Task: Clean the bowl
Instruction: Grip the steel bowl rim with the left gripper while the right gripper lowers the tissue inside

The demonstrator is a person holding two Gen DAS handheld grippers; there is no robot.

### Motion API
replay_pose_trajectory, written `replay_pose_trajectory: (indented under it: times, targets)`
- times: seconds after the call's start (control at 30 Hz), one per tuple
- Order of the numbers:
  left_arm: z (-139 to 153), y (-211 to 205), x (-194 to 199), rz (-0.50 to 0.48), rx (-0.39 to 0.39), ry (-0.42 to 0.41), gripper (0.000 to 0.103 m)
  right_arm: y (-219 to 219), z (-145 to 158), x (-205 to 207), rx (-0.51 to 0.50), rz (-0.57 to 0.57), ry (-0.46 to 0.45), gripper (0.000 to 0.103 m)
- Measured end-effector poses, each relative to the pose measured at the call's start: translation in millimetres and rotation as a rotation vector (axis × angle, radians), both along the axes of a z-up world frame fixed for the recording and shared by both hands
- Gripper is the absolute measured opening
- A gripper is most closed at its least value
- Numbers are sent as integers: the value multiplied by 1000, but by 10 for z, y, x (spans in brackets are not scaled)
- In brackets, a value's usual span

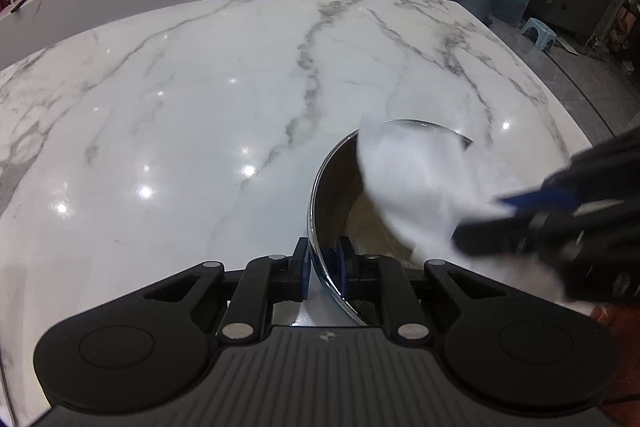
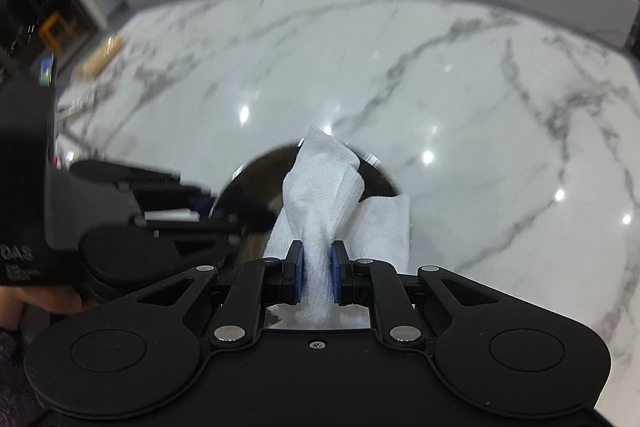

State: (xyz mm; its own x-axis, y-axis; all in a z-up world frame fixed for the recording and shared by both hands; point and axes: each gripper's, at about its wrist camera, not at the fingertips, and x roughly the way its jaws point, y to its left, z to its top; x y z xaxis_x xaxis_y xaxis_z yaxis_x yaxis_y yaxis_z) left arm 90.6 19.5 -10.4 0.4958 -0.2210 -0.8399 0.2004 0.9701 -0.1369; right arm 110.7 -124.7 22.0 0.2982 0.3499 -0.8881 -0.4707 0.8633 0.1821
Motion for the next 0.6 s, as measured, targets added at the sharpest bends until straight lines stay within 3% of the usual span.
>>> replay_pose_trajectory:
  times: [0.33,0.6]
  targets:
    - [-2,-20,25,-6,0,-4,12,256,-251,69,-178,170,101,12]
    - [-8,22,70,31,-36,2,11,295,-273,47,-215,186,62,11]
